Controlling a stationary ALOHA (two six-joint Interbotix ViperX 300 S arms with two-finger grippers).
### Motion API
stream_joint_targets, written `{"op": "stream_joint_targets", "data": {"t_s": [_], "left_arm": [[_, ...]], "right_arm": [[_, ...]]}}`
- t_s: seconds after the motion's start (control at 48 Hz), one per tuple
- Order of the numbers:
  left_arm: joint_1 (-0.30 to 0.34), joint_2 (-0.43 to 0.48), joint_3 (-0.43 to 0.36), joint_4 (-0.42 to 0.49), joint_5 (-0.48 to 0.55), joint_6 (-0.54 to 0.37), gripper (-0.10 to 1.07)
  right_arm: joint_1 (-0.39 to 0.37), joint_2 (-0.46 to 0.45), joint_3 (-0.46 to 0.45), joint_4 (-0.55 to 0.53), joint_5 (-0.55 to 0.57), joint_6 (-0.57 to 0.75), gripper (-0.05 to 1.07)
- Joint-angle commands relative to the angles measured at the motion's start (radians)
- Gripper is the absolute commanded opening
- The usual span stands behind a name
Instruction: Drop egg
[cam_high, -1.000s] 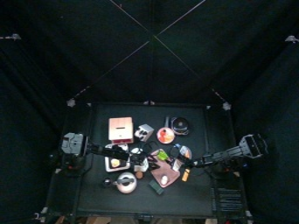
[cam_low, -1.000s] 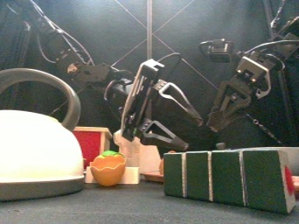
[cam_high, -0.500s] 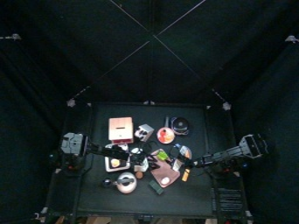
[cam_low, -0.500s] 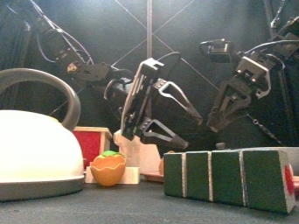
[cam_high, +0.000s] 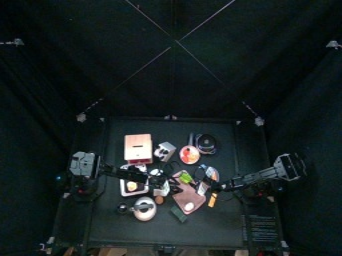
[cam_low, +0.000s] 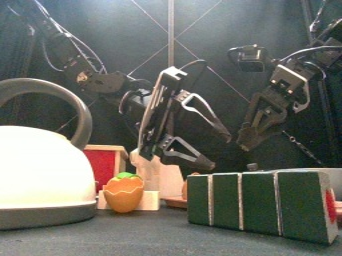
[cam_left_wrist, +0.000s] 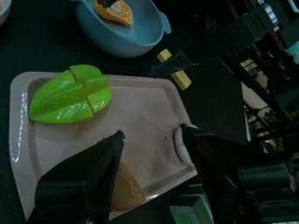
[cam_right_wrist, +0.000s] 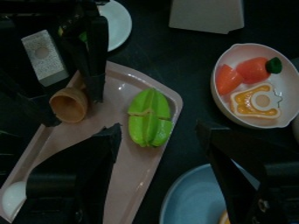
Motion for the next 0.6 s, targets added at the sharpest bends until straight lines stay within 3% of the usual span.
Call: {"op": "stream_joint_targets", "data": {"t_s": [0.0,0.479,0.583], "left_arm": [[0.003,-0.037,-0.011,0.0,-0.002,0.002,0.9],[0.005,-0.037,-0.005,0.0,0.0,0.002,0.9],[0.005,-0.046,0.005,0.0,0.0,0.002,0.9]], "right_arm": [[0.0,-0.011,-0.009,-0.002,0.003,0.003,0.98],[0.006,-0.009,-0.002,0.017,-0.009,0.003,0.98],[0.035,-0.015,-0.002,0.052,-0.037,0.0,0.98]]}}
